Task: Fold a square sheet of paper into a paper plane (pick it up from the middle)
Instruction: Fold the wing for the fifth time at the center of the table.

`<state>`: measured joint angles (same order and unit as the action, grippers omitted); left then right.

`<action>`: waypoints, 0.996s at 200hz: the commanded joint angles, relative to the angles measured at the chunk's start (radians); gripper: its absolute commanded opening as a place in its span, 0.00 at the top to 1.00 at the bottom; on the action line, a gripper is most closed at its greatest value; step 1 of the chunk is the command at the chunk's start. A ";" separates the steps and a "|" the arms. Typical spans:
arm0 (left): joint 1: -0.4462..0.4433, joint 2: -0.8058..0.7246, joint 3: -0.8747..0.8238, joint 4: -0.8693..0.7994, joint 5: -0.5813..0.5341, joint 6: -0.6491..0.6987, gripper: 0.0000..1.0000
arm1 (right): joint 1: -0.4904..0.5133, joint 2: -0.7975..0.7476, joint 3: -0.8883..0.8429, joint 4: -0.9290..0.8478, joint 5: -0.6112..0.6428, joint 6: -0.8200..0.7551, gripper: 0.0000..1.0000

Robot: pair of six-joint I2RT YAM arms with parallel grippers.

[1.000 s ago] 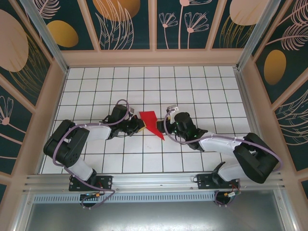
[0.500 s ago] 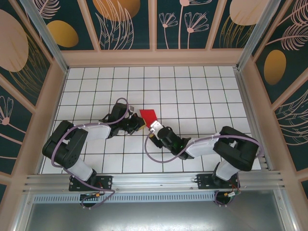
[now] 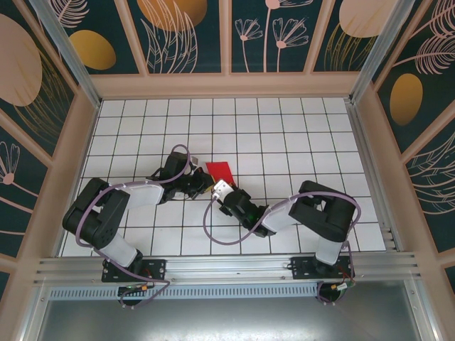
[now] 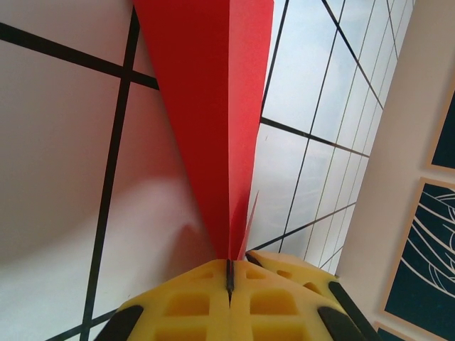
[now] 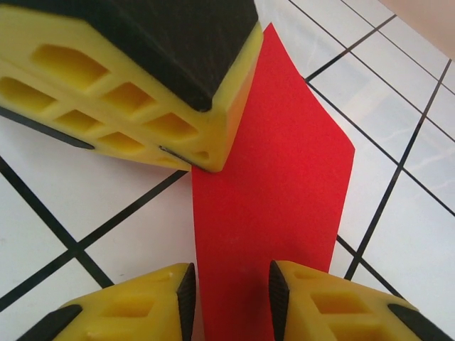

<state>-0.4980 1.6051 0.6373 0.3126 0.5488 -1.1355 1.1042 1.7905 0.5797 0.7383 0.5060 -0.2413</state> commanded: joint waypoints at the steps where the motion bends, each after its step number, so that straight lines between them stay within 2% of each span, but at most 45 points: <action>1: -0.008 -0.019 0.028 -0.025 -0.006 -0.007 0.97 | 0.005 0.025 0.025 0.072 0.028 -0.036 0.67; 31: -0.009 -0.029 0.032 -0.032 -0.005 -0.003 0.97 | 0.003 0.048 0.031 0.085 0.034 -0.035 0.74; 65: -0.008 -0.057 0.035 -0.064 -0.024 0.012 0.96 | -0.006 0.048 0.043 0.060 0.027 -0.013 0.90; 75: -0.008 -0.069 0.037 -0.078 -0.039 0.017 0.94 | -0.008 0.044 0.046 0.048 0.025 -0.004 0.93; 91: -0.006 -0.094 0.055 -0.131 -0.090 0.042 0.84 | -0.012 0.030 0.045 0.023 -0.006 0.022 0.97; 114: 0.007 -0.128 0.083 -0.206 -0.169 0.075 0.68 | -0.025 -0.011 0.039 -0.016 -0.093 0.086 1.00; 134: 0.034 -0.157 0.086 -0.236 -0.215 0.085 0.59 | -0.050 -0.053 0.023 -0.028 -0.184 0.148 1.00; 173: 0.066 -0.222 0.043 -0.220 -0.266 0.081 0.49 | -0.108 -0.103 0.005 -0.027 -0.376 0.251 1.00; 199: 0.065 -0.248 -0.012 -0.139 -0.230 0.084 0.48 | -0.151 -0.105 0.009 -0.026 -0.485 0.310 1.00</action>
<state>-0.4328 1.3869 0.6792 0.1196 0.3126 -1.0668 0.9836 1.7084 0.6056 0.7174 0.1768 -0.0250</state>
